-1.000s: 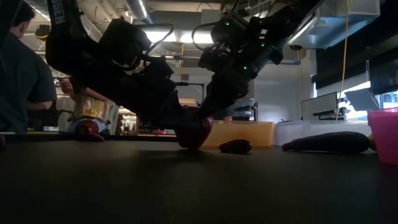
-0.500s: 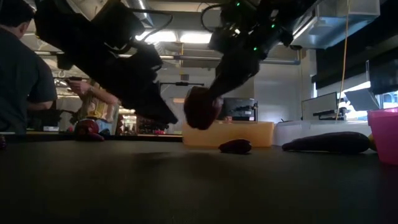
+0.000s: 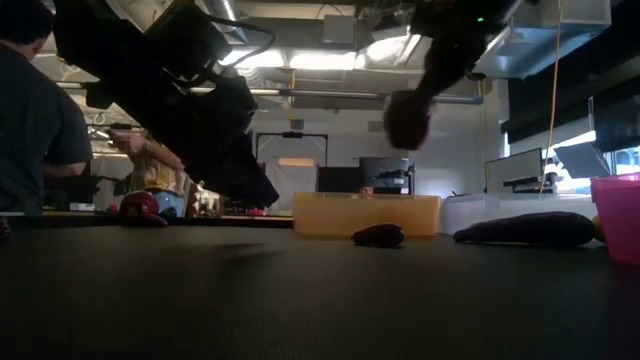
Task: Sort produce into baskets
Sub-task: Put the red apple into the white bin
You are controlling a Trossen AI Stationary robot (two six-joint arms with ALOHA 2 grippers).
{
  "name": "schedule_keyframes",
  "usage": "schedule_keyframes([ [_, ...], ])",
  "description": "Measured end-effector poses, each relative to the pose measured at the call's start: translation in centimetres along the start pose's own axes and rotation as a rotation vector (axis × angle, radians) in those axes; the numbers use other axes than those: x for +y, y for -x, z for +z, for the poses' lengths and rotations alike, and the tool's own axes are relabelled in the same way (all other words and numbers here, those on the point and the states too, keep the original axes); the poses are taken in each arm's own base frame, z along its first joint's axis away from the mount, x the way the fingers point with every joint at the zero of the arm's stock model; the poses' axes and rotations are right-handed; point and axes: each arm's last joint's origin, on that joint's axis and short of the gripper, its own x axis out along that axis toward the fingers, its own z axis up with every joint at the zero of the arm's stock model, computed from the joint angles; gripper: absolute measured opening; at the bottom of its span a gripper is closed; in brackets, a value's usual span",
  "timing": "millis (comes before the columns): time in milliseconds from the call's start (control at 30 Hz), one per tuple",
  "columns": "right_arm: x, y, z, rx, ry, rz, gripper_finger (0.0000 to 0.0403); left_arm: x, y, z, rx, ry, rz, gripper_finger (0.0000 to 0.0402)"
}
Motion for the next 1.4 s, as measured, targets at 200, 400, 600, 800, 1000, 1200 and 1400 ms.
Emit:
schedule_keyframes([
  [200,-4.1,2.1,-2.0,0.064,-0.159,-0.116,0.0197,0.0,0.0,0.0,-0.001,0.001,-0.001,0.0363],
  [400,-7.9,1.4,-5.1,0.142,-0.332,-0.212,0.0197,0.0,0.0,0.0,-0.001,0.001,0.001,0.0363],
  [600,-9.9,-0.2,-8.3,0.177,-0.511,-0.263,0.0197,0.0,0.0,0.0,-0.001,-0.002,0.001,0.0363],
  [800,-9.8,-1.7,-10.3,0.190,-0.576,-0.276,0.0197,0.0,0.0,0.0,-0.001,-0.007,0.003,0.0363],
  [1000,-9.1,-3.1,-11.9,0.194,-0.622,-0.271,0.0197,0.0,0.0,0.0,-0.002,-0.007,0.005,0.0363],
  [1200,-8.7,-4.2,-13.3,0.176,-0.650,-0.296,0.0197,0.0,0.0,0.0,-0.002,-0.007,0.005,0.0363],
  [1400,-8.3,-5.2,-14.4,0.165,-0.665,-0.302,0.0197,0.0,0.0,0.0,-0.002,-0.006,0.005,0.0364],
])
